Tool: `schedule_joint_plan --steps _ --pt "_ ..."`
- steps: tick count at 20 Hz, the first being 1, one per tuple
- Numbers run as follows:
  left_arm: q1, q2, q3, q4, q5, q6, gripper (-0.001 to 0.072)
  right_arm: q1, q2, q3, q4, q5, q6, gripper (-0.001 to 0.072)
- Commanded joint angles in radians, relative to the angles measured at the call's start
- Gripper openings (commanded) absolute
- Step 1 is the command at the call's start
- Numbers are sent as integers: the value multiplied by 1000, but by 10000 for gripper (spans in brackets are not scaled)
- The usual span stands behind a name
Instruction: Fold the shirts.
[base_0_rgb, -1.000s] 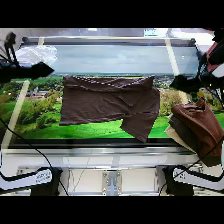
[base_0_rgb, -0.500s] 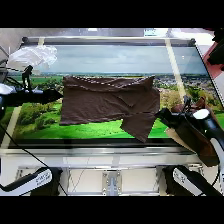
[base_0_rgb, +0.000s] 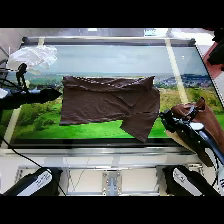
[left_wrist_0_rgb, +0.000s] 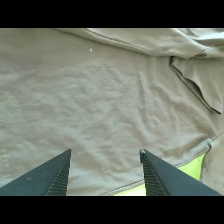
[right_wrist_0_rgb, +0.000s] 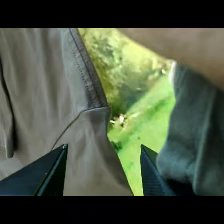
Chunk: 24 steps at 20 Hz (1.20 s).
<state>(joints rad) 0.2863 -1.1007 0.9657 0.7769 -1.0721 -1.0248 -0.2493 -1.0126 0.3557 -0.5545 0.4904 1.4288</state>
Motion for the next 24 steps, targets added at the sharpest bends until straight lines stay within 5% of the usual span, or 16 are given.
schedule_joint_plan --steps 1,9,11,17,24 --pt "0 7 -1 -27 -3 0 472 50 -3 -7 20 -38 -12 526" --pt "0 7 -1 -28 -29 1 472 170 -102 -5 84 -213 -12 482" --pt "0 7 -1 -28 -20 1 472 170 -103 -5 103 -238 -13 427" --pt "0 7 -1 -29 -16 1 472 170 -110 -5 105 -239 -26 426" --pt "0 7 -1 -28 -15 2 472 170 -175 47 221 -232 -174 381"
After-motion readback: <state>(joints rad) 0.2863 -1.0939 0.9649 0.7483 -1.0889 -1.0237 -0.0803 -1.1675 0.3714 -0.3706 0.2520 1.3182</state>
